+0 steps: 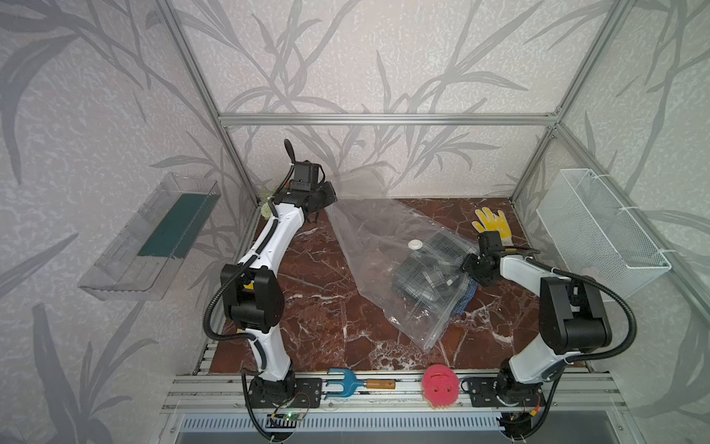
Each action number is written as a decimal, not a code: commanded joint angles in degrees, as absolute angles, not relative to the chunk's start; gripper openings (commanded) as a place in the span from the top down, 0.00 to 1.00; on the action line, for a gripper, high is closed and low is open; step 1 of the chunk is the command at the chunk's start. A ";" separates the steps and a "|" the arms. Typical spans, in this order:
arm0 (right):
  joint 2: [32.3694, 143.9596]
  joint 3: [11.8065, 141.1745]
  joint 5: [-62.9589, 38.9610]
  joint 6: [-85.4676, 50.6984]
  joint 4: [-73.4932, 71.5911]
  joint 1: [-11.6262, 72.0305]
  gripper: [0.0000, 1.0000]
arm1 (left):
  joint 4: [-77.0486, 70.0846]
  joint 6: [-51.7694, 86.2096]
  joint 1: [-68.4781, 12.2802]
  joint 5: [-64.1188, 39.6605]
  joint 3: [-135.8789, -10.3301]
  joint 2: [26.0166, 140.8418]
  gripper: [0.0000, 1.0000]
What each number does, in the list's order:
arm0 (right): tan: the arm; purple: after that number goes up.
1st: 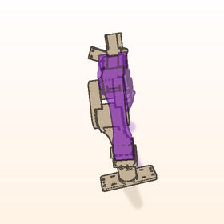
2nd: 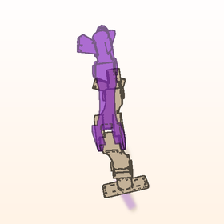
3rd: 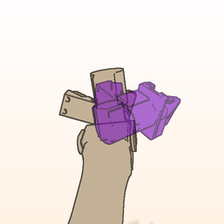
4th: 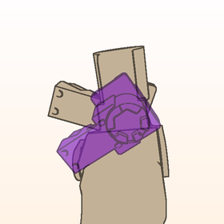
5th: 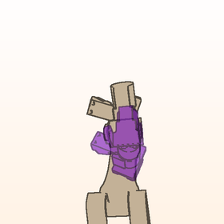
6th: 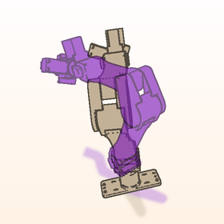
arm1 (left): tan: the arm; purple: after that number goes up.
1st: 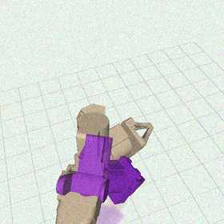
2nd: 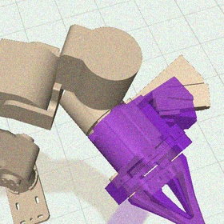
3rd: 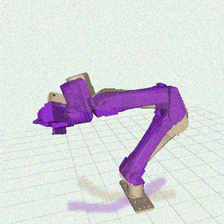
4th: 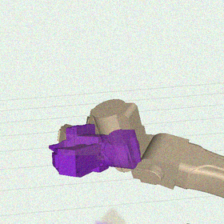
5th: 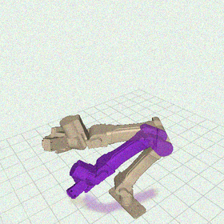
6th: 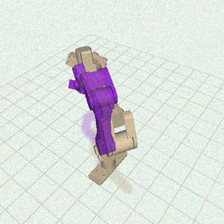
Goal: Take the shirt out of the vacuum bag
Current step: Move the vacuum bag to the center of the board.
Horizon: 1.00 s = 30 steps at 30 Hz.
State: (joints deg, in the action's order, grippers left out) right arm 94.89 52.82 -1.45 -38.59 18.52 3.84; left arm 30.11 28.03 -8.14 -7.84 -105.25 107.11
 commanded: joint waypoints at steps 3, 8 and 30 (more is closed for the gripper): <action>100.73 57.82 0.87 -42.13 21.93 9.05 0.37 | 34.69 23.23 -7.68 -8.42 -108.38 110.01 1.00; 108.47 64.42 1.22 -46.46 19.43 15.38 0.38 | 35.27 20.25 -5.64 -7.99 -107.23 107.96 1.00; 111.47 81.71 2.07 -37.31 29.66 15.58 0.15 | 44.69 3.26 -16.44 -8.43 -100.57 87.90 0.35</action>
